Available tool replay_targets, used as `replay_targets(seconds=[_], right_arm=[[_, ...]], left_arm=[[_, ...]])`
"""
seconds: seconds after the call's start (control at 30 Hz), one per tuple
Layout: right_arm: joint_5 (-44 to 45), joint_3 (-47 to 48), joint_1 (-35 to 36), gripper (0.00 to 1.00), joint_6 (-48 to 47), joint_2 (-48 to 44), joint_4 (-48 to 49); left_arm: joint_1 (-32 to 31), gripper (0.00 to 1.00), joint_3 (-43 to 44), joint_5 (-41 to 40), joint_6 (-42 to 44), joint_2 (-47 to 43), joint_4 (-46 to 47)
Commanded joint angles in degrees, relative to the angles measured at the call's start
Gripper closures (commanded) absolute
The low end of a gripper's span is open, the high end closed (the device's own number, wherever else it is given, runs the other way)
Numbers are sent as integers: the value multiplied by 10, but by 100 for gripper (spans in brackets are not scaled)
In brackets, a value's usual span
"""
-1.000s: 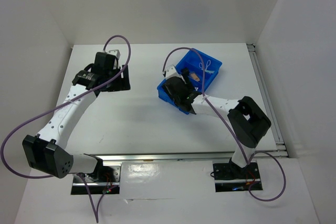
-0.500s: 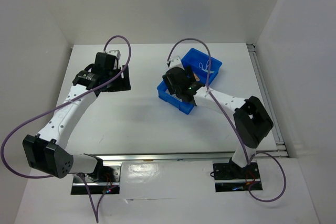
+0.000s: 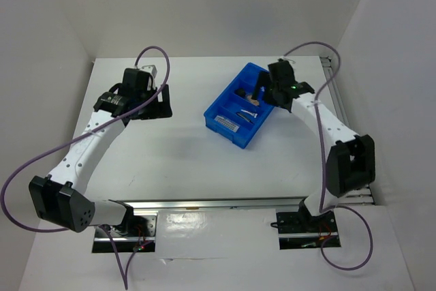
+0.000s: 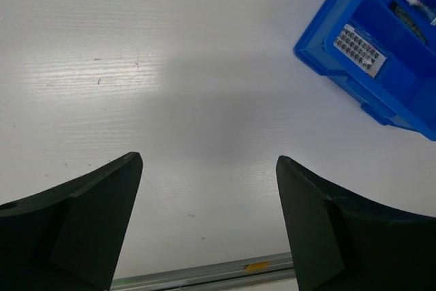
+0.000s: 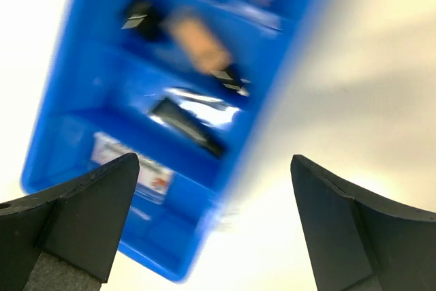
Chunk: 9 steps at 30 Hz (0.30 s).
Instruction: Organize the makeup
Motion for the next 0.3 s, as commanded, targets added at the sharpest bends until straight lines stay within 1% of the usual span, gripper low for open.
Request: replay_targets(seconds=[0.0,0.1,0.2,0.27], right_arm=[[-5,-36,-46,0,78,-95,-51],[4,-74,-96,0,84,-143,-58],[10,-108,-114,0,70,-192,-58],[3,-132,-128,4,57,-227,-44]], left_arm=[[8,5,6,23,-13,-11,11],[8,2,12,35,-19,-11,4],[8,2,12,40,-24,-17,4],[8,2,12,40,-24,-28,11]])
